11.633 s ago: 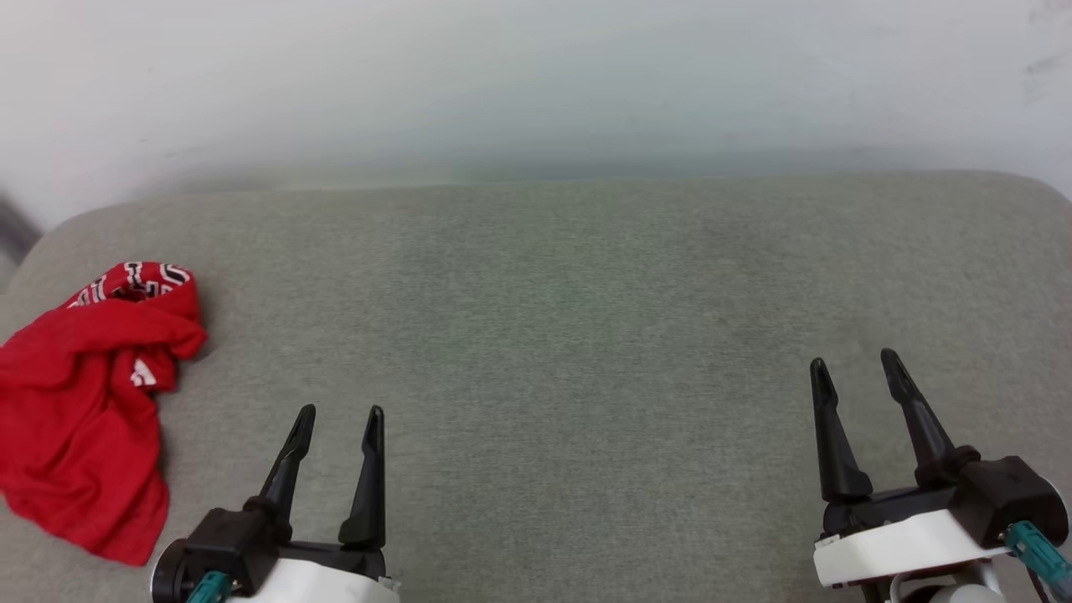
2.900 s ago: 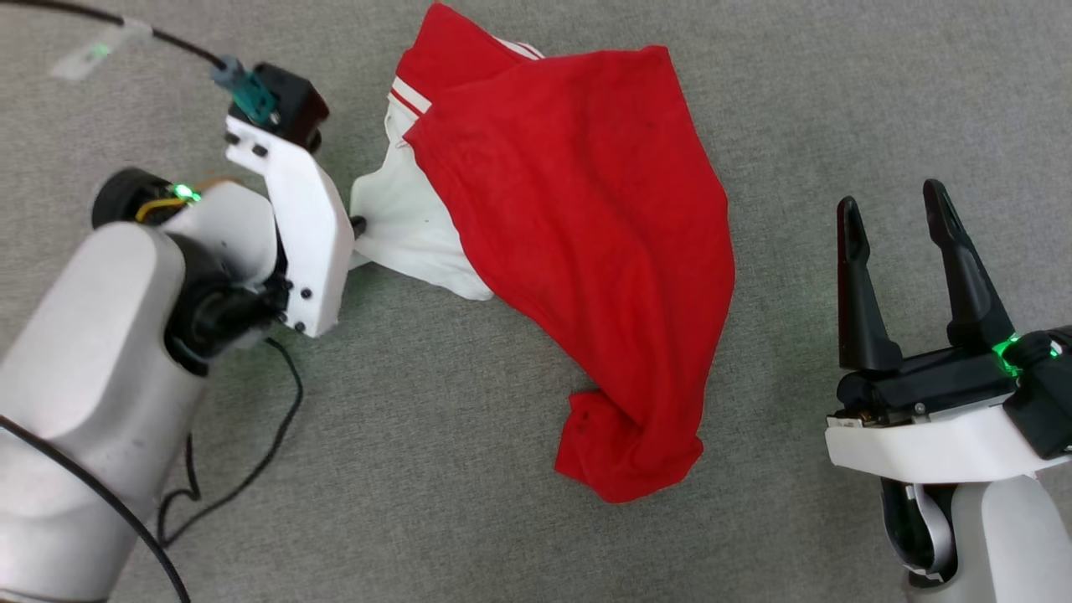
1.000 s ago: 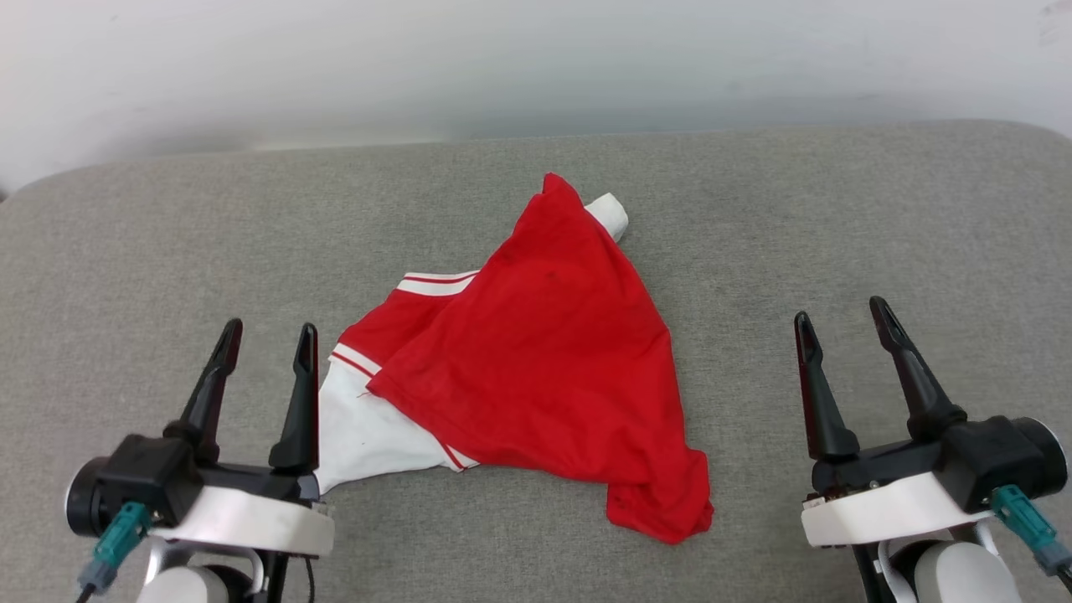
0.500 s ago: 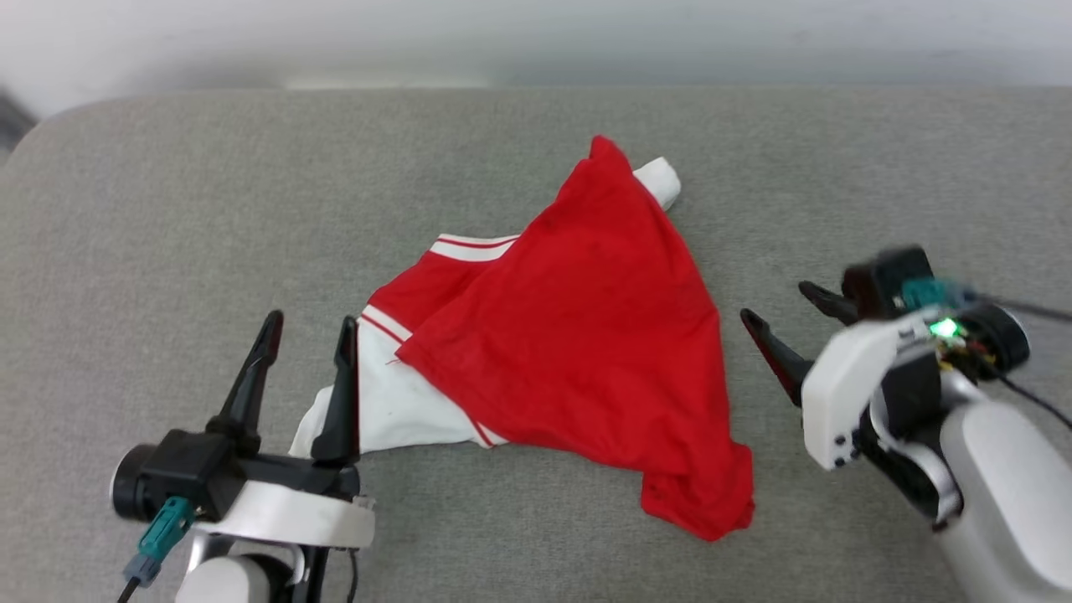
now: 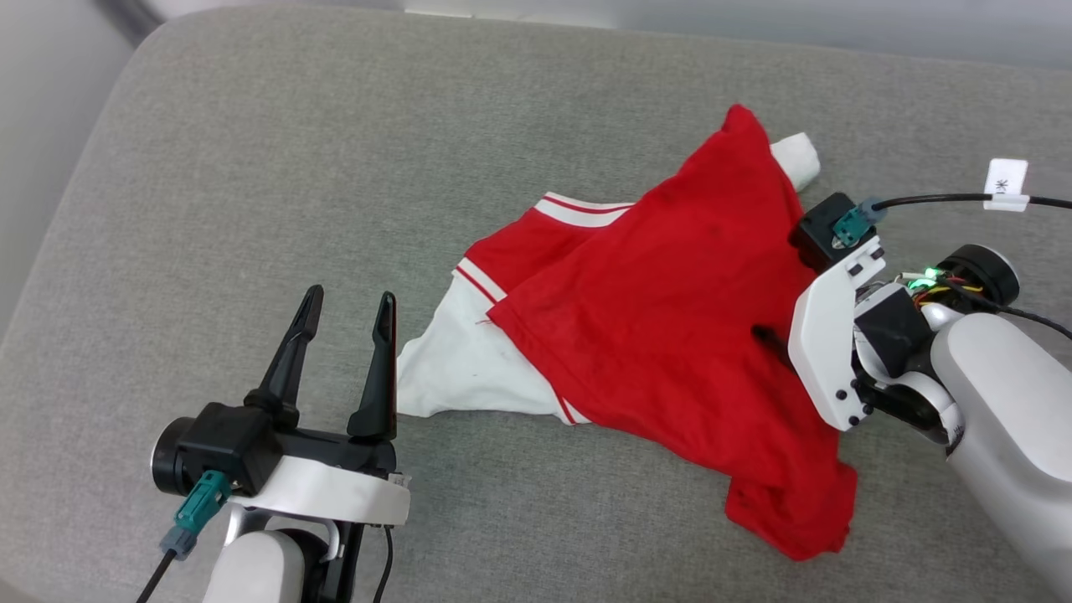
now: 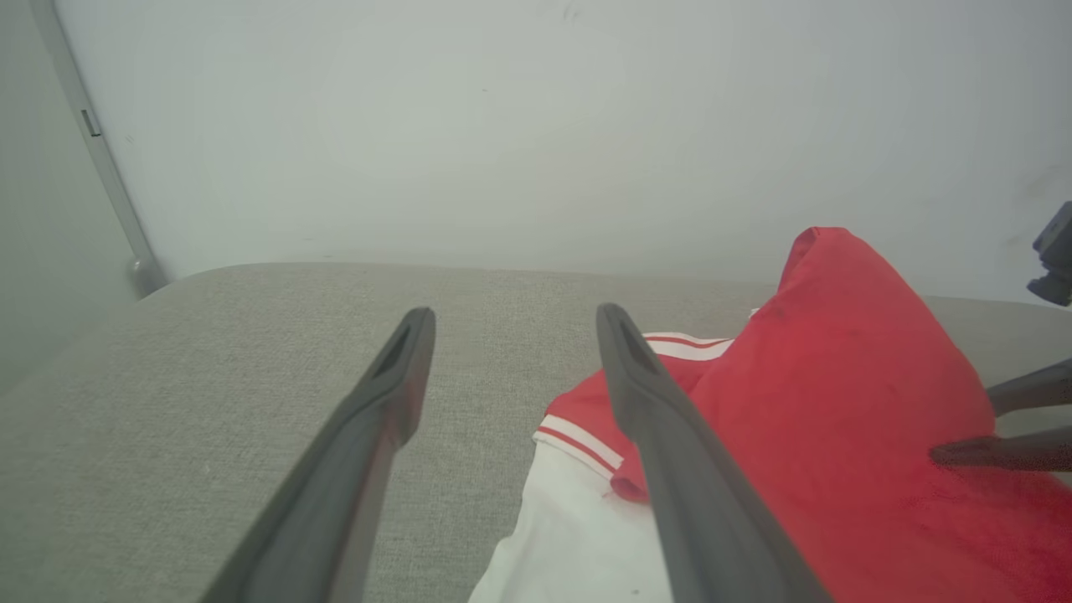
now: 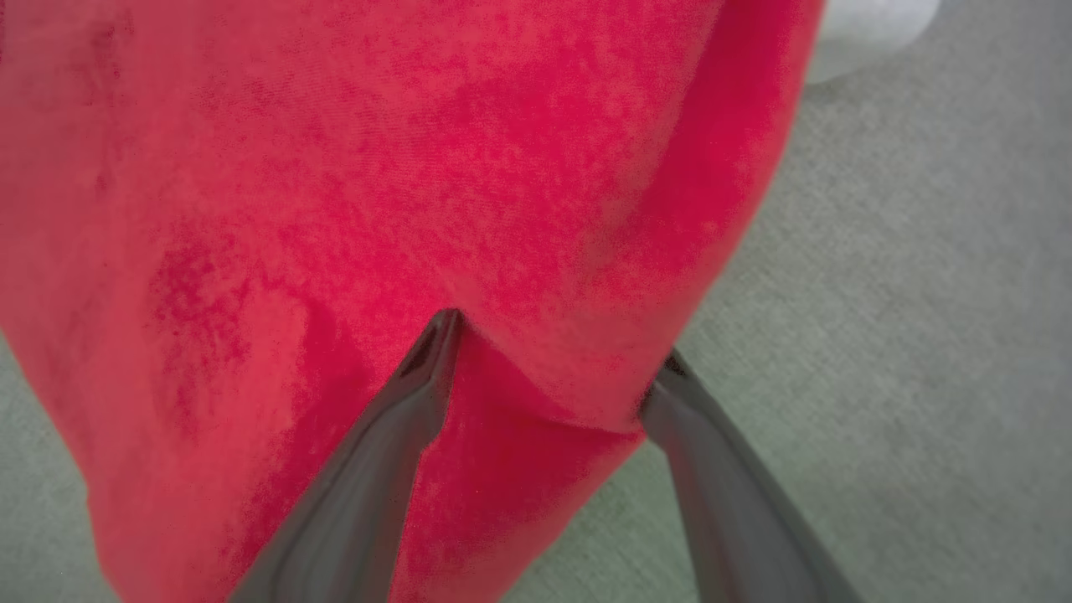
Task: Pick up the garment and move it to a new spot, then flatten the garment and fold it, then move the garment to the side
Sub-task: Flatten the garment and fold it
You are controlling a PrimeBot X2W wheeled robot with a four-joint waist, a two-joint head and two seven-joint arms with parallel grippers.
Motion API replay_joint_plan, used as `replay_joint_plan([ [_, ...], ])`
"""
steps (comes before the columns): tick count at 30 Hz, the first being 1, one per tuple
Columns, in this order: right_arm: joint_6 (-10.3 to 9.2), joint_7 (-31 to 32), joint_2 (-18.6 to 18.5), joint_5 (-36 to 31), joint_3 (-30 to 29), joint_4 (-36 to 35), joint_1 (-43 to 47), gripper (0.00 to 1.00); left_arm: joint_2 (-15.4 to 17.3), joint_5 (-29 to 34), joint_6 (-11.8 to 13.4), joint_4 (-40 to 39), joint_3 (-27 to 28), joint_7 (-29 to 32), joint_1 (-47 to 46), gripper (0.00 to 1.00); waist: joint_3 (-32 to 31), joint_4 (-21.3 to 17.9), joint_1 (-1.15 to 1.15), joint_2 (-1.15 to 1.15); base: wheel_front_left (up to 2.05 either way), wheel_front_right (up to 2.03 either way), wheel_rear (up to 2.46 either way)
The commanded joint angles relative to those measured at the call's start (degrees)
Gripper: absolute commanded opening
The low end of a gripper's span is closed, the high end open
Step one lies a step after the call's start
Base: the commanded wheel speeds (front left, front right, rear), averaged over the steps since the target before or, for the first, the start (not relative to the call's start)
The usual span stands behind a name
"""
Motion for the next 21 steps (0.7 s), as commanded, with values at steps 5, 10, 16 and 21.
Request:
replay_joint_plan([
  [5,-0.05,-0.5,-1.2,1.8,3.5,4.7,-1.6,0.00,-0.6,0.4,-0.1,0.3,-0.1,-0.1,-0.8,1.00,0.5,1.6,0.00,0.00,0.00,0.00,0.00],
  [10,-0.06,-3.7,-2.1,2.7,4.2,7.1,-0.8,0.00,-0.8,0.5,-0.1,0.8,0.1,-0.1,0.3,1.00,-0.9,1.1,0.00,0.00,0.00,0.00,0.00],
  [16,-0.05,-8.3,-3.6,3.1,0.7,5.5,2.0,0.00,-0.4,0.3,-0.1,0.9,1.2,-0.1,2.1,1.00,-4.0,-1.9,0.00,0.00,0.00,0.00,0.00],
  [21,-0.05,-10.2,-4.6,0.9,-4.5,2.3,8.3,0.00,0.0,0.0,-0.2,0.8,1.8,-0.1,3.6,1.00,-6.0,-5.2,0.00,0.00,0.00,0.00,0.00],
])
